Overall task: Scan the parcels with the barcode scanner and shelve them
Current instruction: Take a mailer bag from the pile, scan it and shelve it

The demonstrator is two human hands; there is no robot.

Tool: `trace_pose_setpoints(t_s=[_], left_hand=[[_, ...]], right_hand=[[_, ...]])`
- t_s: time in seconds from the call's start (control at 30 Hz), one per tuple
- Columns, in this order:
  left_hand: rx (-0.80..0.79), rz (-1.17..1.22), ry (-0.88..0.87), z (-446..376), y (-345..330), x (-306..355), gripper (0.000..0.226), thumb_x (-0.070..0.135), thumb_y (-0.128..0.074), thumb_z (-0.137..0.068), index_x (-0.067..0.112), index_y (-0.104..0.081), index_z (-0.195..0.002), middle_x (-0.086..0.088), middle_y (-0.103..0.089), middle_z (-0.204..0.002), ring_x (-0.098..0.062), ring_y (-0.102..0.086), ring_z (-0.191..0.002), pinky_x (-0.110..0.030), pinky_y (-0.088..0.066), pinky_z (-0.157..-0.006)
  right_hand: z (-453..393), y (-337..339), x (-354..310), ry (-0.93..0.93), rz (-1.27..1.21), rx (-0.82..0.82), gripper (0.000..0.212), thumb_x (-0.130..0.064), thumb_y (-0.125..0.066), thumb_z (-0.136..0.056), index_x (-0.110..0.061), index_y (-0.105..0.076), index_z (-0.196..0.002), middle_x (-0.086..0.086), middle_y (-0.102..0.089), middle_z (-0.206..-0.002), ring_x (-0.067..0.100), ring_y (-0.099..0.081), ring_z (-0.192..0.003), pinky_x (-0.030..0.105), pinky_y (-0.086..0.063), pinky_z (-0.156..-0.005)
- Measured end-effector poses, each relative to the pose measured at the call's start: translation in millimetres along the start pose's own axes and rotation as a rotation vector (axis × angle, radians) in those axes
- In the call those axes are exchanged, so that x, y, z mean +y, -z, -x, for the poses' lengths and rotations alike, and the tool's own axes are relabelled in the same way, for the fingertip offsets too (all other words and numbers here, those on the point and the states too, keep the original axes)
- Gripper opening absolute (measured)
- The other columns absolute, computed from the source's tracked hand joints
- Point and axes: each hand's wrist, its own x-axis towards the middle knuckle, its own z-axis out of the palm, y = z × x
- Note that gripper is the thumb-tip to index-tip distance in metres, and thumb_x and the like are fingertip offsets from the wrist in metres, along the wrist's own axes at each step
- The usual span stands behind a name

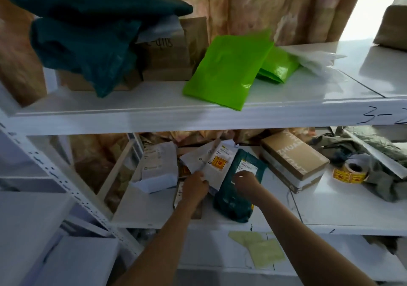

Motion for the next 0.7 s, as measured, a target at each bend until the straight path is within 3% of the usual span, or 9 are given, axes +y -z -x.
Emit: trace_pose_setpoints(t_s=[0.1, 0.17, 0.23, 0.33, 0.57, 0.7], left_hand=[[-0.022, 0.001, -0.008, -31, 0, 5, 0.037, 0.020, -0.051, -0.093, 0.006, -0.050, -0.127, -0.015, -0.059, -0.124, -0.032, -0.055, -0.113, -0.030, -0.044, -0.086], [-0.073, -0.006, -0.013, -54, -2, 4, 0.047, 0.026, -0.053, -0.092, 0.010, -0.043, -0.136, -0.015, -0.055, -0.131, -0.034, -0.053, -0.118, -0.037, -0.047, -0.096], [-0.144, -0.026, -0.010, -78, -7, 1, 0.053, 0.032, -0.052, -0.092, 0.009, -0.039, -0.138, -0.018, -0.052, -0.134, -0.036, -0.051, -0.120, -0.043, -0.046, -0.099], [-0.234, -0.057, -0.019, -101, -10, 2, 0.053, 0.032, -0.052, -0.094, 0.004, -0.038, -0.138, -0.019, -0.049, -0.136, -0.037, -0.049, -0.123, -0.042, -0.044, -0.099], [-0.335, -0.069, -0.034, -136, -27, -1, 0.045, 0.035, -0.046, -0.099, 0.010, -0.047, -0.137, -0.014, -0.053, -0.136, -0.031, -0.054, -0.120, -0.036, -0.044, -0.095], [-0.331, -0.060, -0.013, -139, -29, 4, 0.043, 0.034, -0.042, -0.102, 0.004, -0.054, -0.131, -0.018, -0.057, -0.132, -0.032, -0.056, -0.118, -0.034, -0.044, -0.091]], right_hand=[[-23, -3, -17, -0.056, -0.058, -0.022, 0.029, -0.013, -0.044, -0.098, -0.021, -0.048, -0.071, -0.002, -0.049, -0.075, 0.011, -0.047, -0.065, 0.031, -0.051, -0.077], [-37, -5, -23, -0.095, -0.133, -0.039, 0.027, -0.012, -0.046, -0.097, -0.022, -0.046, -0.071, 0.000, -0.050, -0.079, 0.015, -0.050, -0.068, 0.037, -0.052, -0.086], [-50, -8, -27, -0.141, -0.208, -0.058, 0.024, -0.009, -0.049, -0.095, -0.017, -0.047, -0.073, 0.005, -0.049, -0.077, 0.019, -0.050, -0.065, 0.040, -0.052, -0.078], [-66, -12, -33, -0.187, -0.262, -0.040, 0.025, -0.002, -0.048, -0.092, -0.011, -0.038, -0.071, 0.011, -0.031, -0.069, 0.019, -0.032, -0.053, 0.039, -0.034, -0.065], [-93, -14, -38, -0.263, -0.301, -0.021, 0.037, 0.005, -0.035, -0.097, -0.008, -0.040, -0.062, 0.006, -0.039, -0.049, 0.018, -0.035, -0.046, 0.030, -0.034, -0.049], [-96, -9, -39, -0.306, -0.310, -0.061, 0.033, -0.001, -0.034, -0.094, -0.008, -0.044, -0.064, 0.007, -0.041, -0.056, 0.019, -0.035, -0.046, 0.031, -0.038, -0.050]])
